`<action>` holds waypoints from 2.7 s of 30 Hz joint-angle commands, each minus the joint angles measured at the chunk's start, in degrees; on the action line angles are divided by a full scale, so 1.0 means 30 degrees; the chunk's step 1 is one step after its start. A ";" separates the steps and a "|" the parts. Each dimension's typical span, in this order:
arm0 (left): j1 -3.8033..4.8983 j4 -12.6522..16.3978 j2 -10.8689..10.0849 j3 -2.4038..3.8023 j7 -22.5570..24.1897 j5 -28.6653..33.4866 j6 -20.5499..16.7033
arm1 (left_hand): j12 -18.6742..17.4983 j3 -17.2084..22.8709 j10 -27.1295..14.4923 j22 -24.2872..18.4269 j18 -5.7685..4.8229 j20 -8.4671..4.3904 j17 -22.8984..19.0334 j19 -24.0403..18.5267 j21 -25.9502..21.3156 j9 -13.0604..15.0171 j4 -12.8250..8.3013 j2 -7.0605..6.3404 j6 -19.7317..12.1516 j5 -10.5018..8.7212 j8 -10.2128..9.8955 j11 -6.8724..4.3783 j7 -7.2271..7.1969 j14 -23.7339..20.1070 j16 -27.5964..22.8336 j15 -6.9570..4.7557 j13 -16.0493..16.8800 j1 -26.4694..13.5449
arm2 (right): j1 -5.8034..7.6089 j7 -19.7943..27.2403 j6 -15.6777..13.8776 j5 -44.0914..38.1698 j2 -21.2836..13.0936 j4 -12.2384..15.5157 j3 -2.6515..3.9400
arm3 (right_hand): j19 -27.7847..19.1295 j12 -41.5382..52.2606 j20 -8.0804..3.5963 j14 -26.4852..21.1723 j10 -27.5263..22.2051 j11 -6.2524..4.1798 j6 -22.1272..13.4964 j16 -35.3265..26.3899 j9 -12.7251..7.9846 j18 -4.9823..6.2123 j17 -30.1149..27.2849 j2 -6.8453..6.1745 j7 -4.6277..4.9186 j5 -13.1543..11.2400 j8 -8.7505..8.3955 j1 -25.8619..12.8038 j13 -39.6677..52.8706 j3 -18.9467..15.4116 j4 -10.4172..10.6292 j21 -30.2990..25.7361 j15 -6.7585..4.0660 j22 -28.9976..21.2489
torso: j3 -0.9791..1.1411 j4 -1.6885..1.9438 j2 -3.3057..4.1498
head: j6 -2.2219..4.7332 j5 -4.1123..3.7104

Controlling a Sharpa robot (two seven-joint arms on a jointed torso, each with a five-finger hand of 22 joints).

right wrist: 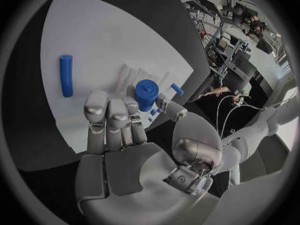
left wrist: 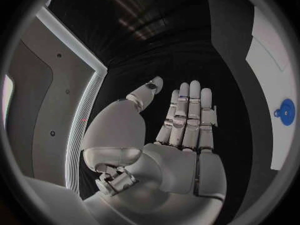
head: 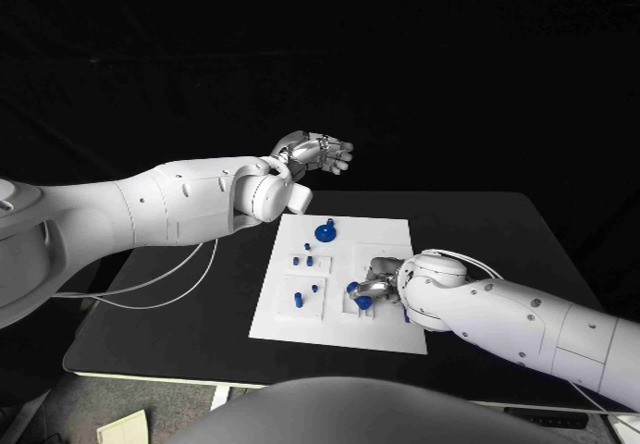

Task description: Assemble the parts on the task board

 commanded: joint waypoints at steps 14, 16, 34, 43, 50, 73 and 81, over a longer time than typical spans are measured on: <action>0.0070 0.0045 0.0047 0.0016 0.0075 -0.0019 0.0244 | 0.0111 0.0005 -0.0106 0.0025 0.0301 0.0114 0.0056 -0.0009 -0.0094 -0.0040 0.0128 -0.0015 -0.0175 0.0132 0.0131 0.0014 0.0004 0.0179 -0.0113 0.0018 -0.0039 -0.0159 | -0.0142 0.0067 0.0594 -0.0226 0.0285 -0.0369 0.0004 | -0.0055 -0.0040 -0.0112 0.0022 -0.0141 -0.0072 0.0008 -0.0166 0.0039 0.1638 0.0055 -0.0930 0.0174 0.0049 0.0088 -0.1252 0.0147 -0.1974 -0.0254 0.0079 -0.0110 0.0150 | -0.0011 -0.0038 -0.0023 | 0.0003 0.0097; 0.0070 0.0039 0.0053 0.0016 0.0070 -0.0019 0.0240 | 0.0112 0.0005 -0.0105 0.0026 0.0300 0.0114 0.0061 -0.0010 -0.0096 -0.0042 0.0135 -0.0014 -0.0175 0.0132 0.0134 0.0014 0.0004 0.0179 -0.0118 0.0018 -0.0040 -0.0163 | -0.0142 0.0082 0.0572 -0.0224 0.0288 -0.0373 0.0004 | -0.0085 -0.0049 -0.0134 0.0012 -0.0163 -0.0063 -0.0019 -0.0176 0.0049 0.1638 0.0060 -0.1090 0.0165 0.0045 0.0092 -0.1322 0.0163 -0.2317 -0.0364 0.0072 -0.0113 0.0151 | -0.0008 -0.0038 -0.0024 | 0.0003 0.0100; 0.0068 0.0025 0.0042 0.0015 0.0059 -0.0019 0.0222 | 0.0110 0.0006 -0.0111 0.0034 0.0299 0.0118 0.0095 -0.0019 -0.0109 -0.0057 0.0170 -0.0025 -0.0181 0.0134 0.0143 0.0016 0.0004 0.0170 -0.0158 0.0024 -0.0051 -0.0182 | -0.0148 0.0646 -0.0552 0.0102 -0.0177 0.0444 0.0006 | -0.0427 -0.0156 -0.0509 -0.0117 -0.0382 -0.0112 -0.0288 -0.0292 0.0155 0.1638 0.0153 -0.1087 0.0124 0.0057 0.0111 -0.2112 0.0319 -0.5542 -0.1730 -0.0088 -0.0184 0.0119 | 0.0025 -0.0039 -0.0038 | 0.0003 0.0160; 0.0068 0.0056 -0.0043 0.0011 0.0070 -0.0023 0.0213 | 0.0109 0.0008 -0.0114 0.0038 0.0299 0.0120 0.0113 -0.0022 -0.0114 -0.0065 0.0186 -0.0029 -0.0187 0.0134 0.0146 0.0018 0.0006 0.0169 -0.0176 0.0026 -0.0057 -0.0189 | -0.0137 0.0551 -0.0270 0.0100 -0.0915 0.1819 0.0010 | -0.0415 -0.0156 -0.0553 -0.0104 -0.0351 -0.0131 -0.0244 -0.0294 0.0168 0.1638 0.0168 -0.0881 0.0104 0.0057 0.0139 -0.2041 0.0331 -0.5607 -0.1865 -0.0094 -0.0200 0.0110 | 0.0013 -0.0078 -0.0046 | 0.0003 0.0165; 0.0068 0.0072 -0.0057 0.0009 0.0061 -0.0049 0.0205 | 0.0108 0.0010 -0.0115 0.0042 0.0299 0.0121 0.0131 -0.0024 -0.0119 -0.0073 0.0205 -0.0029 -0.0191 0.0137 0.0150 0.0019 0.0007 0.0170 -0.0192 0.0027 -0.0062 -0.0197 | -0.0139 0.0659 -0.0281 0.0415 -0.0926 0.1940 0.0010 | -0.0406 -0.0159 -0.0568 -0.0098 -0.0328 -0.0140 -0.0230 -0.0299 0.0170 0.1638 0.0174 -0.0713 0.0095 0.0057 0.0145 -0.2019 0.0334 -0.5601 -0.1878 -0.0099 -0.0208 0.0104 | 0.0028 -0.0050 -0.0033 | 0.0003 0.0139; 0.0066 0.0072 -0.0068 0.0005 0.0022 -0.0083 0.0222 | 0.0110 0.0026 -0.0115 0.0052 0.0304 0.0120 0.0166 -0.0024 -0.0124 -0.0086 0.0221 -0.0029 -0.0198 0.0145 0.0159 0.0018 0.0006 0.0178 -0.0218 0.0026 -0.0070 -0.0182 | -0.0155 0.0715 -0.0524 -0.0286 -0.0763 0.1526 0.0006 | -0.0064 -0.0213 -0.0344 0.0074 -0.0071 -0.0080 -0.0088 -0.0421 0.0176 0.1632 0.0128 0.0521 0.0149 0.0055 0.0223 0.3157 0.0330 -0.3274 -0.3459 -0.0139 -0.0129 -0.0063 | 0.0010 -0.0028 -0.0027 | 0.0003 0.0152; 0.0066 0.0070 -0.0076 0.0005 0.0017 -0.0083 0.0240 | 0.0111 0.0026 -0.0114 0.0057 0.0302 0.0123 0.0185 -0.0023 -0.0128 -0.0093 0.0249 -0.0020 -0.0198 0.0147 0.0166 0.0019 0.0008 0.0182 -0.0234 0.0028 -0.0075 -0.0198 | -0.0166 0.0468 -0.0437 -0.0418 -0.0640 0.1084 0.0006 | -0.0055 -0.0251 -0.0124 0.0092 -0.0009 -0.0086 0.0025 -0.0408 0.0075 0.1638 0.0168 0.0708 0.0135 0.0051 0.0184 0.2194 0.0356 -0.2085 -0.1358 -0.0138 -0.0126 -0.0061 | -0.0002 -0.0015 -0.0026 | 0.0003 0.0173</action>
